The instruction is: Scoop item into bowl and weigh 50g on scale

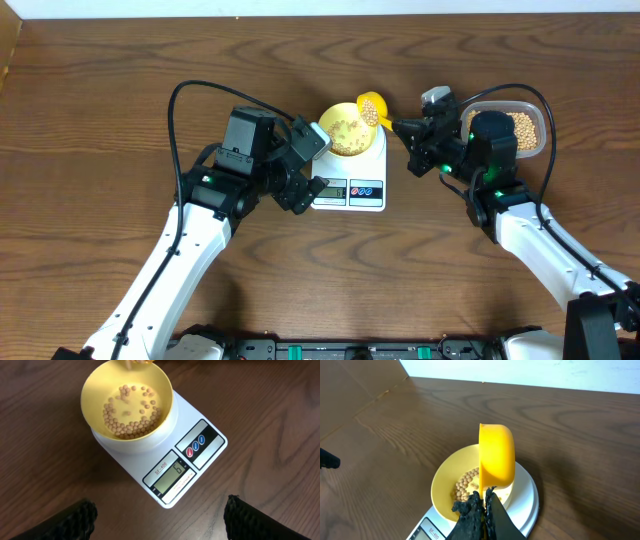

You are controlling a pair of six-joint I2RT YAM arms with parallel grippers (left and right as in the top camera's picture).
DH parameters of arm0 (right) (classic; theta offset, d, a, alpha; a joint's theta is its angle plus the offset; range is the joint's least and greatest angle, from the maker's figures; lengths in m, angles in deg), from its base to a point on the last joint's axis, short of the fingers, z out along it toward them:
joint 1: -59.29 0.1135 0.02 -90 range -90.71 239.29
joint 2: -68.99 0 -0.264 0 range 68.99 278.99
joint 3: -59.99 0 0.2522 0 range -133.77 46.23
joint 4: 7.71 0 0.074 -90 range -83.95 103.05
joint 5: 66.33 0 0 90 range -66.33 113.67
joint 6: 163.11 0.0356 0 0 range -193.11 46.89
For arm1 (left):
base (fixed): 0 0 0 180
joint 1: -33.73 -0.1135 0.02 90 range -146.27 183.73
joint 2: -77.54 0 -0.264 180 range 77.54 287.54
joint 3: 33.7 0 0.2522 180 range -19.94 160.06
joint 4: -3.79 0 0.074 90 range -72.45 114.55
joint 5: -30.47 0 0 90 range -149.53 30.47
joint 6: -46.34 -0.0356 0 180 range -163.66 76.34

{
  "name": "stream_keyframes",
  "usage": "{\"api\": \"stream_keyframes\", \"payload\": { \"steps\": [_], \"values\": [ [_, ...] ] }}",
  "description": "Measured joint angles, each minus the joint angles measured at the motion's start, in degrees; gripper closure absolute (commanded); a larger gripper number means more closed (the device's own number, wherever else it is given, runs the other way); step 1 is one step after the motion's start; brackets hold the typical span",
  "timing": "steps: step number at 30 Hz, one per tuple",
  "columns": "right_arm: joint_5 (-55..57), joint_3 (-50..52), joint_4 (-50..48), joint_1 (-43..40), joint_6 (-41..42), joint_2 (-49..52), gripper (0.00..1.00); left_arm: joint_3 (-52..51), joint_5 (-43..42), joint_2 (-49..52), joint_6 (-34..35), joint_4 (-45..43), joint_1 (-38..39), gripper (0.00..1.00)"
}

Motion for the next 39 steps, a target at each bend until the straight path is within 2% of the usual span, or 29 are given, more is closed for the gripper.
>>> {"api": "stream_keyframes", "payload": {
  "steps": [39],
  "values": [
    [0.0,0.0,1.5,0.0,-10.6,0.0,0.99,0.0,0.0,0.0,0.0,0.0,0.0,0.16]
  ]
}}
